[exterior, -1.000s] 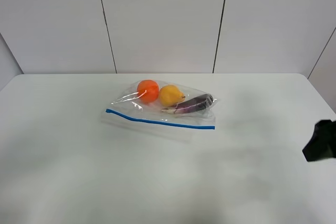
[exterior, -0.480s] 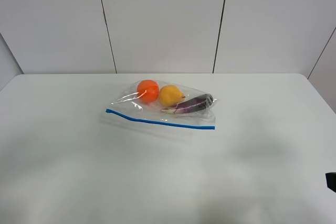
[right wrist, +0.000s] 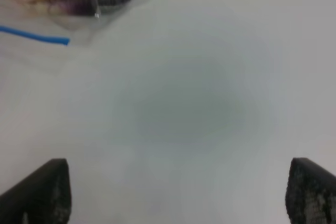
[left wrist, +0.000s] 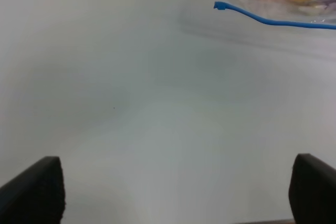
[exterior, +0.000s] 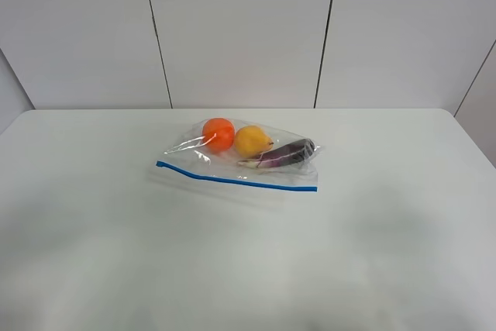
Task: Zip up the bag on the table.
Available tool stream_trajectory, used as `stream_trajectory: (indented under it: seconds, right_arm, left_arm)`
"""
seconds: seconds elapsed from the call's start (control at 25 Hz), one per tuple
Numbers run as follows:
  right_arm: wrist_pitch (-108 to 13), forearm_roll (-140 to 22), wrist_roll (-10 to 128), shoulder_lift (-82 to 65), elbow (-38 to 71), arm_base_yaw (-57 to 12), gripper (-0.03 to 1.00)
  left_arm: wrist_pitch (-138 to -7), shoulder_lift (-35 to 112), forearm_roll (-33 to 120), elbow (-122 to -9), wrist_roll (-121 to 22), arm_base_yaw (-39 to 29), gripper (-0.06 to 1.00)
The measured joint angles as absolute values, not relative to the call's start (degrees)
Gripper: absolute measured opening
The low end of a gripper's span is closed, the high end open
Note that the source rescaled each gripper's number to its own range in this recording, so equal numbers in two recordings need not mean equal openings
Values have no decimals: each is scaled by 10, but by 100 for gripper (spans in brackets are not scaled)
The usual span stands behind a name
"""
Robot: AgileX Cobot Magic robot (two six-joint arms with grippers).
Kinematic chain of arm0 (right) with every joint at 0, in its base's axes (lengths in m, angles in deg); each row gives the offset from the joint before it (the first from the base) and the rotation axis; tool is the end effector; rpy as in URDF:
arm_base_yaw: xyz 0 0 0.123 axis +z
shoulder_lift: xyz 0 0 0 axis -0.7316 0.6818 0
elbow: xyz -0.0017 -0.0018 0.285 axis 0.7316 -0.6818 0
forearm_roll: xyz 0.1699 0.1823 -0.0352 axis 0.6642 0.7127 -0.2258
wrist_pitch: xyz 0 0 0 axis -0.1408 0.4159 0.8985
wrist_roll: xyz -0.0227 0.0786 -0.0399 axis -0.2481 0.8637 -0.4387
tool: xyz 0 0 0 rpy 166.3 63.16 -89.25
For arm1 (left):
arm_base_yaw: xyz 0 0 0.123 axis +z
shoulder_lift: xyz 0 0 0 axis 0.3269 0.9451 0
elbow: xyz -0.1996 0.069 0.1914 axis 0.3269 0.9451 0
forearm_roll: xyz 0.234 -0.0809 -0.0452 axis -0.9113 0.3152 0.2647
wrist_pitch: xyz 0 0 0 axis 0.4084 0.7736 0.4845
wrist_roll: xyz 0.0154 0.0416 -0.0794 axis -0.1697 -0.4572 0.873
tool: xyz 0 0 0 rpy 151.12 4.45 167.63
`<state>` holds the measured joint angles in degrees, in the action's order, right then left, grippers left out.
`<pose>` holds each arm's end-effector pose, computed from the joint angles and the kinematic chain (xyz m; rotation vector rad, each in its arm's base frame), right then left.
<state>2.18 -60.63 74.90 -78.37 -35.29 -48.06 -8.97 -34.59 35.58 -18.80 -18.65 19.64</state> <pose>0.0060 0.0089 0.2790 -0.1078 2.0653 0.0521 -0.0192 -0.0081 0.2886 0.0588 2.0733 -0.0750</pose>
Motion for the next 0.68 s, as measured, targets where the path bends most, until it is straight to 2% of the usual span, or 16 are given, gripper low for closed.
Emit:
stream_trajectory:
  seconds: [0.68]
  right_arm:
    - [22, -606, 749, -820, -353, -479, 89]
  left_arm:
    - [-90, -346, 356, -188, -187, 196, 100]
